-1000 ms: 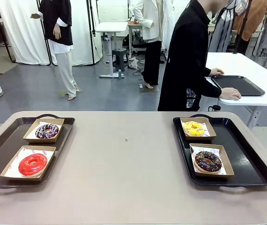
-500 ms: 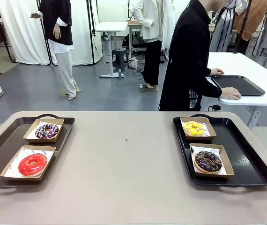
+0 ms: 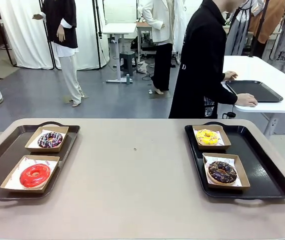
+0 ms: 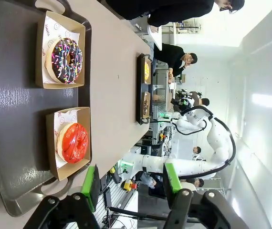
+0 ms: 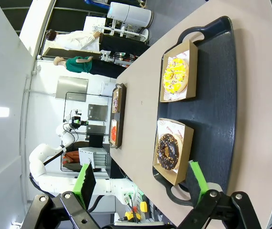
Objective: Individually package the donuts and arrange them on the tray.
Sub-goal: Place the picked Paper togo box on the Handle tray.
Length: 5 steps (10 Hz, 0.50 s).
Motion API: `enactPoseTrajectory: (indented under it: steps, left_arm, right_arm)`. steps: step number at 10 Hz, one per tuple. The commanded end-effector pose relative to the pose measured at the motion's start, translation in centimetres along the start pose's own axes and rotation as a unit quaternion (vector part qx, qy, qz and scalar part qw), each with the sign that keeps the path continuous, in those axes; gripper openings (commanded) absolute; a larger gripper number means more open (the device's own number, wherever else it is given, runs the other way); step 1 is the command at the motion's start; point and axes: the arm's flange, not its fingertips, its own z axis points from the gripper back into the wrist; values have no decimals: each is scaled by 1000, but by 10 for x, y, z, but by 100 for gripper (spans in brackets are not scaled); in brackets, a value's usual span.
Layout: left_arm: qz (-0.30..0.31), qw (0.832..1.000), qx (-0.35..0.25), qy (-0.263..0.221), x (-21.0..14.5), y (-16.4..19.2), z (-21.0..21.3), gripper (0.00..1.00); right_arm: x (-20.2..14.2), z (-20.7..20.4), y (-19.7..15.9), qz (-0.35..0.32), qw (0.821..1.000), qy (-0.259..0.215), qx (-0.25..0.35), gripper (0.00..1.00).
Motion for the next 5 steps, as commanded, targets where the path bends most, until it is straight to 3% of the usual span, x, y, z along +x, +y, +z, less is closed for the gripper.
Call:
enactPoseTrajectory:
  steps: [1, 5]
  left_arm:
    - [-9, 1000, 1, -1, -2, 2, 3, 70]
    - [-9, 1000, 1, -1, -2, 2, 3, 70]
  right_arm:
    - [0, -1, 3, -8, 1000, 2, -1, 100]
    - [0, -1, 3, -8, 1000, 2, -1, 100]
